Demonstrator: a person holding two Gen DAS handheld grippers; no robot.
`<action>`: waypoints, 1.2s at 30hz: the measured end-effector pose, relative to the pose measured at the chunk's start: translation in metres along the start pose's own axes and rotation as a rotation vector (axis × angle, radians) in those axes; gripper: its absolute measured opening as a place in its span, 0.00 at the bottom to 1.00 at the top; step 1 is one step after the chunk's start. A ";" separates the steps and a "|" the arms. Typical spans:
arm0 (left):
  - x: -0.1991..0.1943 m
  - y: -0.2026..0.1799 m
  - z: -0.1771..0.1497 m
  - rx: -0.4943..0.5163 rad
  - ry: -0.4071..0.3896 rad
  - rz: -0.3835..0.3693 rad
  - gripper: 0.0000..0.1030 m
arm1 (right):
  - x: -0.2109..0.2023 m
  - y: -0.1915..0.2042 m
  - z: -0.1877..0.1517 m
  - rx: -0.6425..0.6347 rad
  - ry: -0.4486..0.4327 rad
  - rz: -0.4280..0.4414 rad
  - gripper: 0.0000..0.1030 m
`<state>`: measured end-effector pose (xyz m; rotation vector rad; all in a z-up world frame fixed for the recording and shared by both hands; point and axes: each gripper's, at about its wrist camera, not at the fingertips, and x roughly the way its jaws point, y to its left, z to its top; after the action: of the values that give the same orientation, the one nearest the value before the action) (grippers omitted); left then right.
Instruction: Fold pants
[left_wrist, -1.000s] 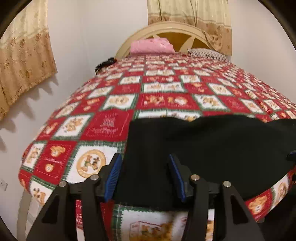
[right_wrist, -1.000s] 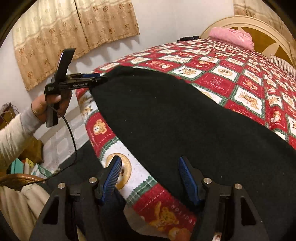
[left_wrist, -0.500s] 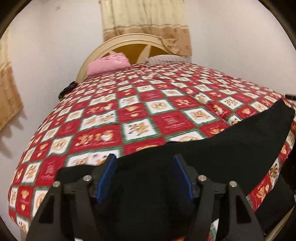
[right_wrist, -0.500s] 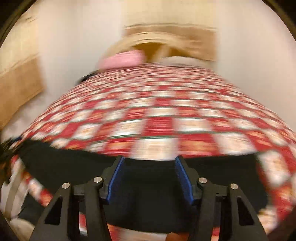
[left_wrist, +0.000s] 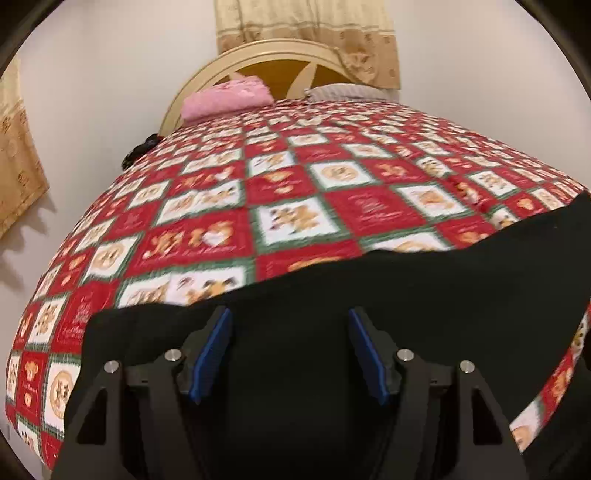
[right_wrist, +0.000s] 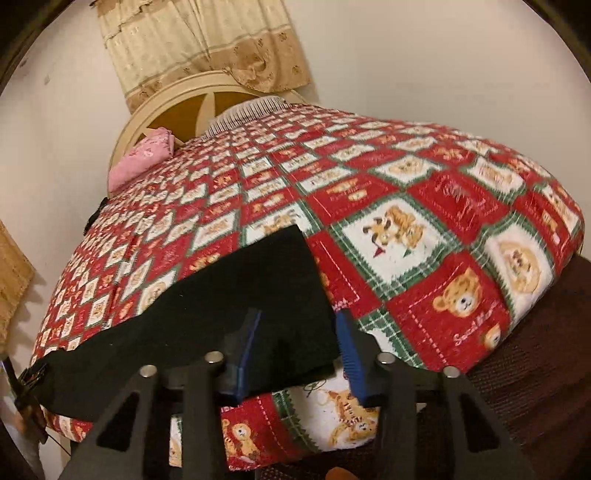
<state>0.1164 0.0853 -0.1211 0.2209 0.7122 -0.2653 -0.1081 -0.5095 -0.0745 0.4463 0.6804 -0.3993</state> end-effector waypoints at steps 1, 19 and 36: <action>0.002 0.005 -0.002 -0.014 0.007 0.004 0.66 | 0.003 -0.001 -0.001 0.008 0.005 -0.007 0.34; 0.006 0.048 -0.022 -0.136 0.004 0.010 0.78 | 0.002 0.001 -0.011 -0.010 0.030 -0.066 0.06; -0.025 0.108 -0.015 -0.128 -0.053 0.299 0.85 | -0.007 0.121 0.012 -0.249 -0.081 0.120 0.50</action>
<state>0.1230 0.1958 -0.1043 0.1942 0.6317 0.0591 -0.0483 -0.4131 -0.0299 0.2318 0.6124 -0.2142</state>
